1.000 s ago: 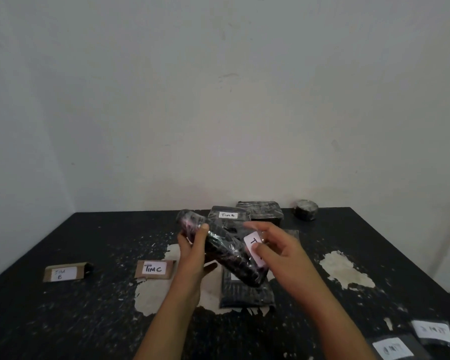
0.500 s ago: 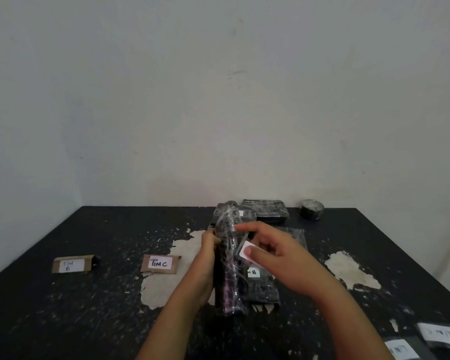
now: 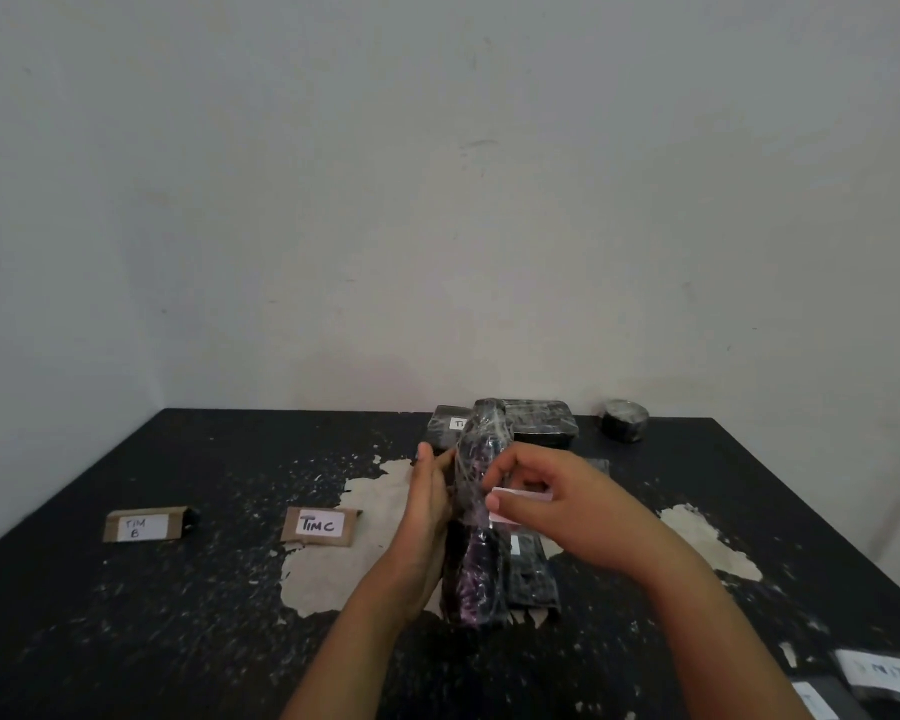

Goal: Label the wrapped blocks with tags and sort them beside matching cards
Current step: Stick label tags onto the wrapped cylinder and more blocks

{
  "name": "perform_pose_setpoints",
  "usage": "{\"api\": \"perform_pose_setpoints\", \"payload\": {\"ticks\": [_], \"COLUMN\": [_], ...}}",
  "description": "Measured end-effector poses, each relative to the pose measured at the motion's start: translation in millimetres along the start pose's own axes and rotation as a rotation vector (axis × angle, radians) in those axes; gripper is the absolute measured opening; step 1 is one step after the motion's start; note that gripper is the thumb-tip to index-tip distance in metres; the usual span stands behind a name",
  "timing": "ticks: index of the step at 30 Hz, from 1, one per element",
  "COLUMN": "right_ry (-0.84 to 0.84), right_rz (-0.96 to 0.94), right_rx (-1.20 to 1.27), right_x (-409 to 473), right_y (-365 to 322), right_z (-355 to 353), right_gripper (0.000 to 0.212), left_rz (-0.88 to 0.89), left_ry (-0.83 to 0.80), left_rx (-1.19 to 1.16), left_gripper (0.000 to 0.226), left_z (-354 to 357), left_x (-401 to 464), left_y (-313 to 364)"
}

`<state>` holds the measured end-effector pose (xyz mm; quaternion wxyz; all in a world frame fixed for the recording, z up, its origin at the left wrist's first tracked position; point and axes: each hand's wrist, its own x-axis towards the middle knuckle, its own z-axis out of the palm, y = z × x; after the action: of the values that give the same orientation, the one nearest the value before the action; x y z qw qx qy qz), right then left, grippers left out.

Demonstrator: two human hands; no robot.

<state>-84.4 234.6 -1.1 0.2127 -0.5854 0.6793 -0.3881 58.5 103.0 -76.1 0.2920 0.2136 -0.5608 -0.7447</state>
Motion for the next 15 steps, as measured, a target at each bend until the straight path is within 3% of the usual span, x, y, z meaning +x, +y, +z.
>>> {"api": "perform_pose_setpoints", "payload": {"ticks": [5, 7, 8, 12, 15], "right_ry": [0.019, 0.022, 0.021, 0.038, 0.044], "right_rz": [0.006, 0.01, 0.01, 0.003, 0.011], "right_rx": [-0.086, -0.091, -0.109, -0.203, -0.198], "right_x": [3, 4, 5, 6, 6], "right_y": [3, 4, 4, 4, 5], "right_z": [0, 0, 0, 0, 1], "right_gripper": [0.004, 0.005, 0.005, 0.009, 0.009], "left_rz": [0.06, 0.061, 0.064, 0.011, -0.004], "left_ry": [-0.048, 0.033, 0.089, 0.031, 0.124], "left_rx": [0.027, 0.046, 0.052, 0.1, 0.171], "left_gripper": [0.072, 0.116, 0.124, 0.088, 0.056], "left_z": [8, 10, 8, -9, -6], "left_x": [7, 24, 34, 64, 48], "left_y": [4, -3, -9, -28, -21]}}
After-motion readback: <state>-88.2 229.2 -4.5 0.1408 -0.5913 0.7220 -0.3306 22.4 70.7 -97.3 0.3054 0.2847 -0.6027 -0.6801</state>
